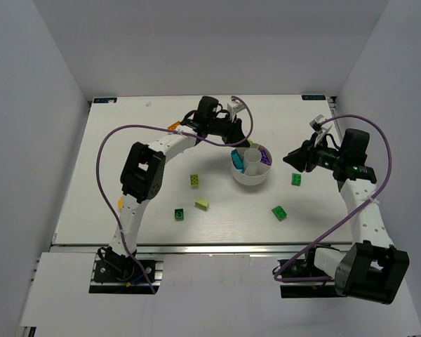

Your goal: Sort the legos into containers by color

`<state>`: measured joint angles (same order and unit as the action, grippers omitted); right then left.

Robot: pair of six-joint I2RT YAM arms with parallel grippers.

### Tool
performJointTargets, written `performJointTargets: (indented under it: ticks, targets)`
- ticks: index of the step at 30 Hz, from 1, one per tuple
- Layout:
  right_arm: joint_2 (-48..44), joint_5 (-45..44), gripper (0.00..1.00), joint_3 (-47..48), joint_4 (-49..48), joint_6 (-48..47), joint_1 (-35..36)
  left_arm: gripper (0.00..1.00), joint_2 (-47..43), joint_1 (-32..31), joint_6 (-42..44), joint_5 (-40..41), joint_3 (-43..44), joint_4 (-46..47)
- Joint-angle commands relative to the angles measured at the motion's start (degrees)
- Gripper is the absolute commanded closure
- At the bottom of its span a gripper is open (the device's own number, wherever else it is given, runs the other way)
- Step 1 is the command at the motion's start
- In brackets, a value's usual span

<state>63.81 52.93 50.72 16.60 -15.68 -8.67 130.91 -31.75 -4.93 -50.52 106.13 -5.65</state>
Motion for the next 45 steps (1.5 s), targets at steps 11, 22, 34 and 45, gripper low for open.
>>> performJointTargets:
  ticks: [11, 22, 34, 45]
  targets:
    - [-0.3, 1.8, 0.59, -0.5, -0.3, -0.8, -0.7, 0.44, -1.8, -0.2, 1.8, -0.2, 2.7, -3.4]
    - [-0.4, 3.1, 0.54, -0.8, -0.3, -1.8, -1.0, 0.38, -5.1, -0.2, -1.3, 3.8, 4.0, -0.3]
    - [-1.4, 9.6, 0.36, -4.0, 9.0, -26.8, 0.6, 0.83, -31.0, 2.7, -6.6, 21.3, -16.3, -4.7]
    - [-2.6, 2.0, 0.40, -4.1, 12.6, -32.1, 12.7, 0.38, -51.3, 2.7, -13.4, 38.2, -44.7, -14.3]
